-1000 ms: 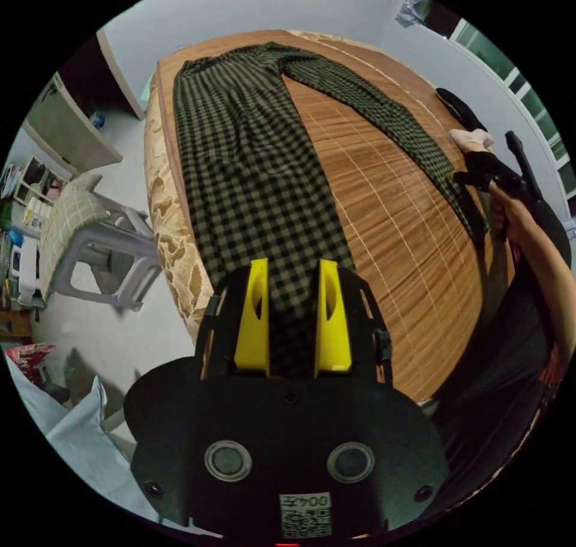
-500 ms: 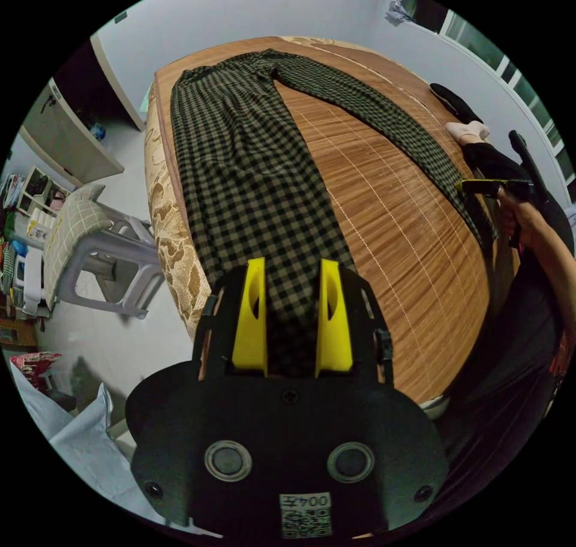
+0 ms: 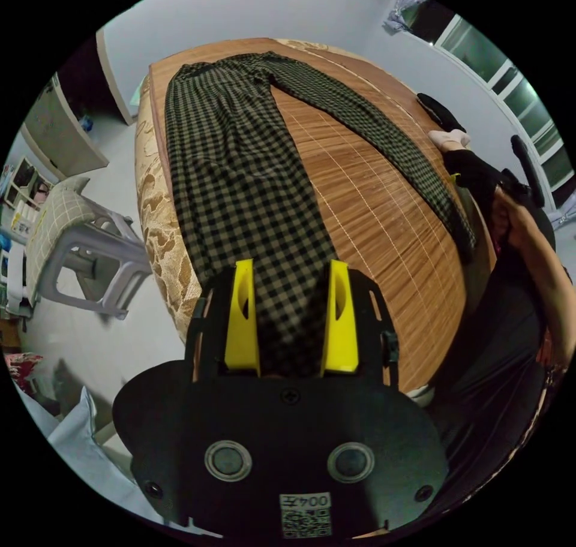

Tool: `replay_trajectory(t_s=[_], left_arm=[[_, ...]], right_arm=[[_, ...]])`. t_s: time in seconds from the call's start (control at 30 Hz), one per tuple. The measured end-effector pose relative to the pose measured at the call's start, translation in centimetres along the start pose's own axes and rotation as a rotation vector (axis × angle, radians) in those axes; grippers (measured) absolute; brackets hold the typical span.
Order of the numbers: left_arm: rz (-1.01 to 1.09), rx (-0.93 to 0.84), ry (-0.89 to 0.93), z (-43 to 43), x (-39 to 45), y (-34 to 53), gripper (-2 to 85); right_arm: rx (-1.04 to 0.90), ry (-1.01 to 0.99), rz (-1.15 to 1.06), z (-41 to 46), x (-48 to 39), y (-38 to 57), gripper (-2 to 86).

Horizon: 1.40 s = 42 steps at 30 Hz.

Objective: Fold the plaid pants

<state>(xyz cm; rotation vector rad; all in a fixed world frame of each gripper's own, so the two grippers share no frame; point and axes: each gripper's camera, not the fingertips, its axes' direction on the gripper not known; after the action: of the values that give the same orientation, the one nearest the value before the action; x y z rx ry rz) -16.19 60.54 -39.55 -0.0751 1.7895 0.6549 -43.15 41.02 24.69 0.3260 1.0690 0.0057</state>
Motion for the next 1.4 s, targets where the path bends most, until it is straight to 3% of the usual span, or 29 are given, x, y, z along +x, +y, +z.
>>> replay_trajectory(t_s=[0.27,0.53,0.87,1.03,1.23,1.4], left_arm=[[-0.058,0.191,0.055,-2.5,-2.0,1.9,16.8],[-0.128,0.322,0.050,-3.2,-3.6,1.7,11.2],[-0.117,0.245,-0.152,-0.6,-7.0,-6.8,8.6],[-0.124,0.184,-0.183,1.6,-8.2,-7.6,7.0],[-0.080,0.314,-0.236,-0.2,-7.2,-9.7,4.2],[-0.019,0.221,-0.284,2.2,-6.8,-14.6,4.6]], right_arm=[[0.380,-0.239,-0.282,-3.9,-6.9,4.5,14.1],[0.303,-0.403,-0.458,1.4,-11.1,6.4,11.9],[0.241,-0.417,-0.607,6.1,-15.9,6.4,12.5],[0.198,-0.446,-0.587,7.9,-16.2,5.8,12.1],[0.155,-0.503,-0.512,10.0,-15.8,5.0,9.8],[0.156,-0.489,-0.488,10.9,-16.4,5.2,9.2]])
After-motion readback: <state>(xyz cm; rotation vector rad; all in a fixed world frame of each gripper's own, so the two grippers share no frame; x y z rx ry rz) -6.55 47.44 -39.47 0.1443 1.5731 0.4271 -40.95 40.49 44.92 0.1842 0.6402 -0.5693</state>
